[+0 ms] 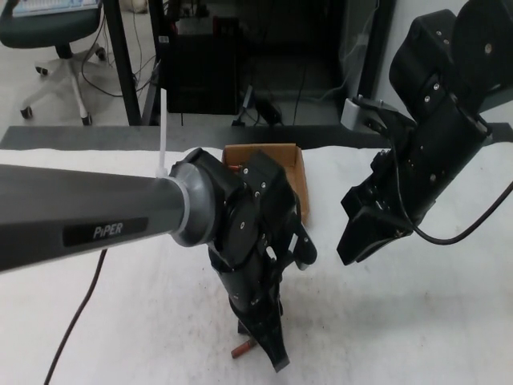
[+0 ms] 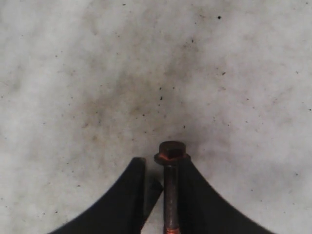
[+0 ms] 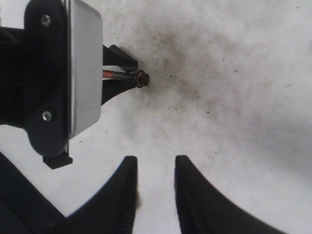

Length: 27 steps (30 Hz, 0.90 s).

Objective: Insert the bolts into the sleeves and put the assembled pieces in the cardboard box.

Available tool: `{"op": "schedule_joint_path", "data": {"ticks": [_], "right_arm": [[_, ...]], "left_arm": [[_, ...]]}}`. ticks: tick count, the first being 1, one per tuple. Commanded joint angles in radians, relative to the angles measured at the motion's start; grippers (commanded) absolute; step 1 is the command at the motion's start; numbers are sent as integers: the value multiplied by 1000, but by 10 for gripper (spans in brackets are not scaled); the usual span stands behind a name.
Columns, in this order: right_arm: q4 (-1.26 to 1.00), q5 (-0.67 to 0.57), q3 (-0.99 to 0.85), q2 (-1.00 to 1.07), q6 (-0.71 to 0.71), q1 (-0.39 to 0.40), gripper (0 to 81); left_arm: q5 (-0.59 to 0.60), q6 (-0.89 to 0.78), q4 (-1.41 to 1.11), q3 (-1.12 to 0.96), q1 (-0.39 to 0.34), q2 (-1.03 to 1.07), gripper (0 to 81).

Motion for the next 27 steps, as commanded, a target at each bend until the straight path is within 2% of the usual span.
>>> {"op": "schedule_joint_path", "data": {"ticks": [1, 12, 16, 27], "right_arm": [[-8, -1, 1, -11, -8, -2, 254], [-11, -1, 1, -14, -8, -2, 254], [-11, -1, 1, -14, -8, -2, 254], [-11, -1, 1, -11, -8, -2, 254]], "left_arm": [[-11, 1, 6, -7, -3, 1, 218], [-2, 1, 33, -4, -3, 4, 218], [43, 1, 35, -4, -3, 4, 218], [40, 46, 37, 22, -3, 7, 218]]}}
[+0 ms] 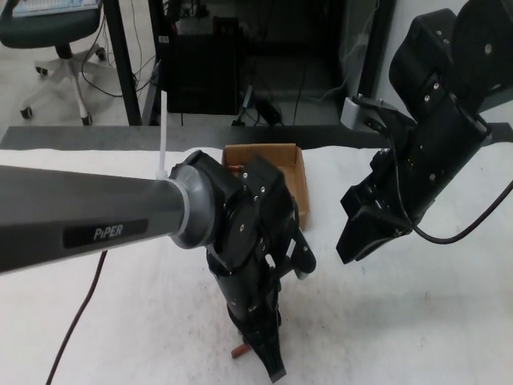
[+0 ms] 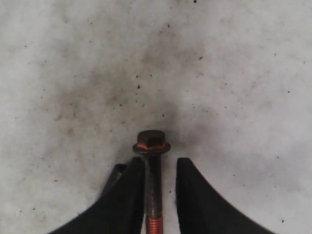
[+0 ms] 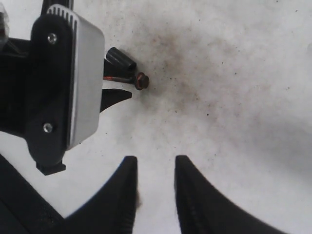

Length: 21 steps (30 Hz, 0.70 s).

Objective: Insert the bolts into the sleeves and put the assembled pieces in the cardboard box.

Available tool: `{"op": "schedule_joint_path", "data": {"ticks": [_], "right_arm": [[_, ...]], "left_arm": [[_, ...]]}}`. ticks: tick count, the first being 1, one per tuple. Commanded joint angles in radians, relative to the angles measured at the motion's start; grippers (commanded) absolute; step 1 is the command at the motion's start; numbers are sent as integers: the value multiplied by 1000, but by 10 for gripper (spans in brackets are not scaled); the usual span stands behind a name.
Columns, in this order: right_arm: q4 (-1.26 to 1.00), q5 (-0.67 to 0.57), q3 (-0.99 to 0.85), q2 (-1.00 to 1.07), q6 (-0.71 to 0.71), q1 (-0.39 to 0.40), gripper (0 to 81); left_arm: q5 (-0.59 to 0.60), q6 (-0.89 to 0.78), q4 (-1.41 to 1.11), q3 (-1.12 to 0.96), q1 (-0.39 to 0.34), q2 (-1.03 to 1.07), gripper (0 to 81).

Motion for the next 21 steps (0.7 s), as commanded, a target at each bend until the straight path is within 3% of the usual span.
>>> {"op": "schedule_joint_path", "data": {"ticks": [1, 21], "right_arm": [[-3, -1, 1, -14, -8, -2, 254], [-3, -1, 1, -14, -8, -2, 254]], "left_arm": [[3, 10, 6, 15, -3, 9, 218], [3, 3, 14, 25, -3, 78, 218]]}}
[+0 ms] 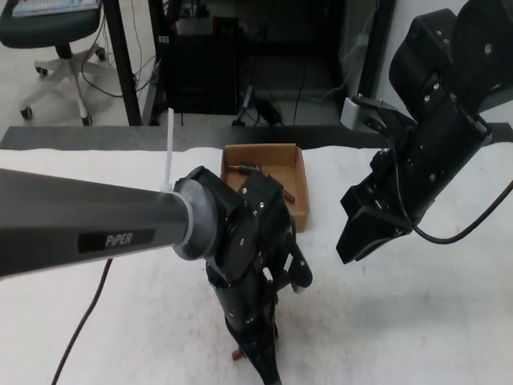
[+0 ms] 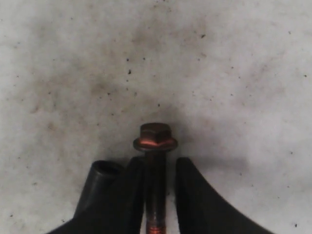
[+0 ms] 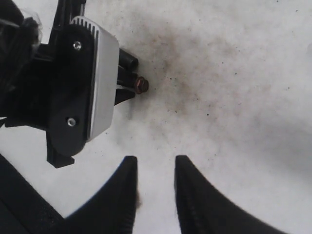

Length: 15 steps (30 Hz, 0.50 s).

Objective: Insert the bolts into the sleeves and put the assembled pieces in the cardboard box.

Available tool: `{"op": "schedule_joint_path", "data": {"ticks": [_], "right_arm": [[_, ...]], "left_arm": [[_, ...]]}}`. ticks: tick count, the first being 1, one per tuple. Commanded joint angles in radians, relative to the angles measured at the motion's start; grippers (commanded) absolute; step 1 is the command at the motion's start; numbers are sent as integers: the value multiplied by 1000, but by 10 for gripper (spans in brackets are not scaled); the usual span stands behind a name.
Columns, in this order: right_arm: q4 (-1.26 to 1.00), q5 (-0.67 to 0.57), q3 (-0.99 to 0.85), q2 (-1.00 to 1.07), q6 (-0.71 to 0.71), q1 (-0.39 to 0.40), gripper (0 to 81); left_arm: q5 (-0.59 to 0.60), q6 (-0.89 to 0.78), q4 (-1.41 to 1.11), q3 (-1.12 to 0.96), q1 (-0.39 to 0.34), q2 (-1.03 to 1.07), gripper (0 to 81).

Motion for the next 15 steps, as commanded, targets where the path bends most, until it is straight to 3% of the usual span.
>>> {"op": "schedule_joint_path", "data": {"ticks": [1, 15], "right_arm": [[-5, -1, 1, -11, -8, -2, 254], [-5, -1, 1, -11, -12, -6, 254]], "left_arm": [[0, -8, 37, 8, -3, 46, 218], [65, -99, -63, -21, -3, 55, 208]]}}
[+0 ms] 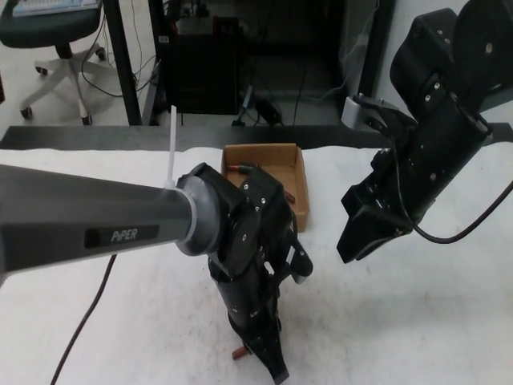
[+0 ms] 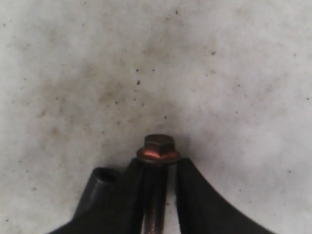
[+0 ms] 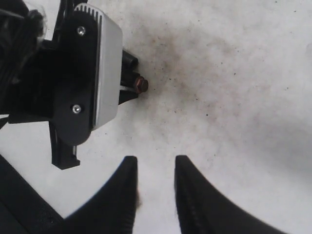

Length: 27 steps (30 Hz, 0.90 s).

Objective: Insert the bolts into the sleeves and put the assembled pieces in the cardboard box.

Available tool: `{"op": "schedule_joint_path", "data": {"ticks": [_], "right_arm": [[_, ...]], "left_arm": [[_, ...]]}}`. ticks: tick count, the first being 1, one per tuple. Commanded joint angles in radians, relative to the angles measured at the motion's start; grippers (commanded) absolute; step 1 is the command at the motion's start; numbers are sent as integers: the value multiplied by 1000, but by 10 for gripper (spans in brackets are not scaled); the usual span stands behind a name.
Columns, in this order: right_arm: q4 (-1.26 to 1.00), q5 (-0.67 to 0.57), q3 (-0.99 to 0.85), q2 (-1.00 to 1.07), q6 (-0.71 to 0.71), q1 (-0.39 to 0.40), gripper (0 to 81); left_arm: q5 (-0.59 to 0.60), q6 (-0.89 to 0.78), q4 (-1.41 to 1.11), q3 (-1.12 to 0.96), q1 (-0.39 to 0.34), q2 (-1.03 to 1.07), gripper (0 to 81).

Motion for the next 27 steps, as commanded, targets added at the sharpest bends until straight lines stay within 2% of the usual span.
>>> {"op": "schedule_joint_path", "data": {"ticks": [1, 3, 4, 7, 10, 15, 20, 25, 27], "right_arm": [[-5, -1, 1, -11, -12, -4, 254], [-5, -1, 1, -11, -12, -4, 235], [-5, -1, 1, -11, -16, -4, 216], [-5, -1, 1, -11, -20, -4, 109], [-5, -1, 1, -14, -32, -4, 45], [-5, -1, 1, -11, -38, -4, 45], [-5, -1, -2, -14, -38, -4, 45], [-8, -1, -2, -12, -38, -4, 45], [-27, -46, -2, -14, -38, -4, 45]], "left_arm": [[29, -18, -46, -2, -5, 37, 182], [27, -18, -30, -2, -5, 37, 33], [27, -18, -24, -2, -5, 37, 2], [27, -18, -4, -6, -5, 37, 2], [27, -42, 25, -26, -5, 35, 2], [27, -64, 77, -111, -3, -18, 2], [-56, -62, 77, -201, 17, -152, 2], [-155, -62, 83, -218, 96, -295, 2], [-168, -65, 103, -218, 142, -357, 2]]}}
